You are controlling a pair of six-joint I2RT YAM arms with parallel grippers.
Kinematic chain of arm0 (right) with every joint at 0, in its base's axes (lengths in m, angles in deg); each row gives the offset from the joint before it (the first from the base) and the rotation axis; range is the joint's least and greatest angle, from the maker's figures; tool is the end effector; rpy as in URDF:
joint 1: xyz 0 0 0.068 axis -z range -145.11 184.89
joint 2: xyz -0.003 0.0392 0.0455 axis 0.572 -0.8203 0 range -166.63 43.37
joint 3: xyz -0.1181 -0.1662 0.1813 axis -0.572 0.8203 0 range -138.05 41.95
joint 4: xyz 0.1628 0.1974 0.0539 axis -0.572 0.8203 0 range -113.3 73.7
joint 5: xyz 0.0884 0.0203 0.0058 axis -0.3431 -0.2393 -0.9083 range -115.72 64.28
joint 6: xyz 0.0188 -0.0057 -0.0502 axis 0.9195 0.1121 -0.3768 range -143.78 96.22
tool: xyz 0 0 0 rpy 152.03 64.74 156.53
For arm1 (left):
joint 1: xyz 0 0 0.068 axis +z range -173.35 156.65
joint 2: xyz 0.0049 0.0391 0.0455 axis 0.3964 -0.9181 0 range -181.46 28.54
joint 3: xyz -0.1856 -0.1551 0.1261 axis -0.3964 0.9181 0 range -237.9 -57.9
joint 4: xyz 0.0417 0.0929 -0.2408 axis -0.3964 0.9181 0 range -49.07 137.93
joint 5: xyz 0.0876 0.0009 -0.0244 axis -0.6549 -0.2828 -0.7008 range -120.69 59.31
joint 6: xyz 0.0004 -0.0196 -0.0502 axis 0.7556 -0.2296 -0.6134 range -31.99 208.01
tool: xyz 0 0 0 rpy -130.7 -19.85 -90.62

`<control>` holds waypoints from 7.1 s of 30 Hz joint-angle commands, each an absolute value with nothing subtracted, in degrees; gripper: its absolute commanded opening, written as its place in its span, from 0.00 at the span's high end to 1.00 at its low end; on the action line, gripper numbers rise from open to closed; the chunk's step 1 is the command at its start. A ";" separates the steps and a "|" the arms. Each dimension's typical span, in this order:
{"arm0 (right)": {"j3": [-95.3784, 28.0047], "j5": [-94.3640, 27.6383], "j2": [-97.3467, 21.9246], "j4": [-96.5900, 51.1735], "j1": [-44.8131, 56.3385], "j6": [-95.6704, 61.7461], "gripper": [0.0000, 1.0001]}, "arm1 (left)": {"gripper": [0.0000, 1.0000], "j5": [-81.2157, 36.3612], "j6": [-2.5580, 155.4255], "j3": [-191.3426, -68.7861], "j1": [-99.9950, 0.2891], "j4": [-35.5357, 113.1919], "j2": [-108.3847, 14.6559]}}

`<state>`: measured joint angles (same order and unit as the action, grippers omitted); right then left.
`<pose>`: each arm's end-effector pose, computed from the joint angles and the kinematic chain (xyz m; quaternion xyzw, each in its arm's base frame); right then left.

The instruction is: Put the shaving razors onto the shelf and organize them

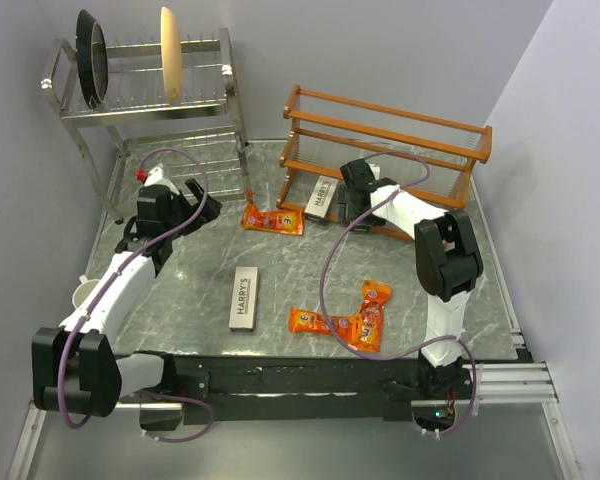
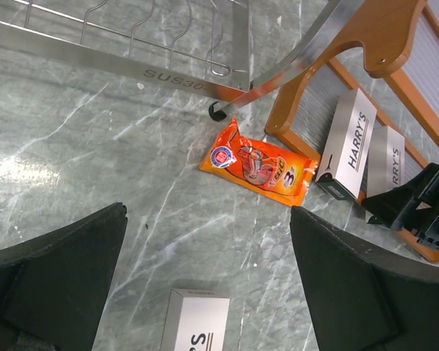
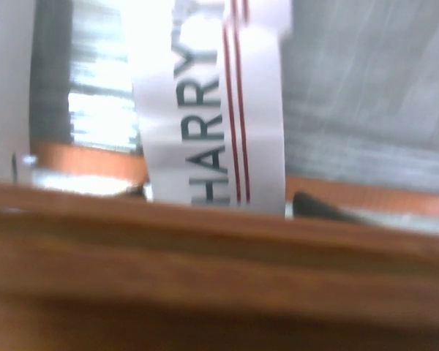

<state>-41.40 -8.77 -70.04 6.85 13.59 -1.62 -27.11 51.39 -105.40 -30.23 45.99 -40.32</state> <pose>0.3956 0.1431 0.1912 0.0451 0.9556 -0.0382 0.2888 0.2707 -0.0349 0.2777 -0.2022 0.8253 -0.2198 0.4793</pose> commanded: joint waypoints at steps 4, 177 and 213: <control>-40.68 -6.38 -61.93 5.25 11.95 -5.23 0.07 | 0.01 -25.77 51.80 -106.41 -31.09 42.78 -39.75; -23.53 -22.03 -15.69 12.12 43.42 -10.33 0.41 | 0.47 -39.03 55.67 -186.04 -81.09 64.58 -112.70; -24.23 -25.54 -16.22 12.38 43.77 -7.60 0.42 | 0.01 -45.27 59.01 -189.92 -81.89 57.96 -113.24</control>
<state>-22.65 -24.49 -16.29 13.62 43.21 -8.25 -45.56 59.72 -191.93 -81.53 55.41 -120.99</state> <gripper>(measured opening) 0.586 0.990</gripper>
